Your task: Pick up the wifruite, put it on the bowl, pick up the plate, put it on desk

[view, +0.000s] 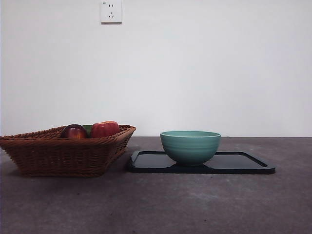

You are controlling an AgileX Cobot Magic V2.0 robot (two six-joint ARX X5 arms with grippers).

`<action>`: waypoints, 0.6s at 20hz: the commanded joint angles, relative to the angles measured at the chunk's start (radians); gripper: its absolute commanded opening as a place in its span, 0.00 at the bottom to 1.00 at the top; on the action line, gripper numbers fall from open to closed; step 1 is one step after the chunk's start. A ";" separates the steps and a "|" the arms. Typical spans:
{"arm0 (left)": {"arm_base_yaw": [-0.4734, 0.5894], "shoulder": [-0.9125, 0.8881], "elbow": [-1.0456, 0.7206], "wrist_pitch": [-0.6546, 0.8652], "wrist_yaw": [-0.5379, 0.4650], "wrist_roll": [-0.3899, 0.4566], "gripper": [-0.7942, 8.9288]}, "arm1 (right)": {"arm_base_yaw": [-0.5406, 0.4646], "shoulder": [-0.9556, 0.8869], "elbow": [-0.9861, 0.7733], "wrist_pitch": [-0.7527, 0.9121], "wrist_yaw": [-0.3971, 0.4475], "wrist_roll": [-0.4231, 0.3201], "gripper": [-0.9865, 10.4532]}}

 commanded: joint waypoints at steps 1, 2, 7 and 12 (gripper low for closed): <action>-0.010 0.017 0.012 0.013 -0.021 -0.011 0.56 | 0.011 -0.046 -0.004 0.012 -0.002 0.014 0.59; -0.010 0.024 0.012 0.013 -0.025 -0.011 0.56 | 0.012 -0.066 -0.005 0.011 -0.002 0.015 0.59; -0.010 0.060 0.012 0.014 -0.025 -0.068 0.56 | 0.012 -0.119 -0.005 -0.015 -0.089 0.022 0.59; -0.010 0.098 0.012 0.014 -0.025 -0.183 0.56 | 0.012 -0.142 -0.005 -0.021 -0.133 0.022 0.59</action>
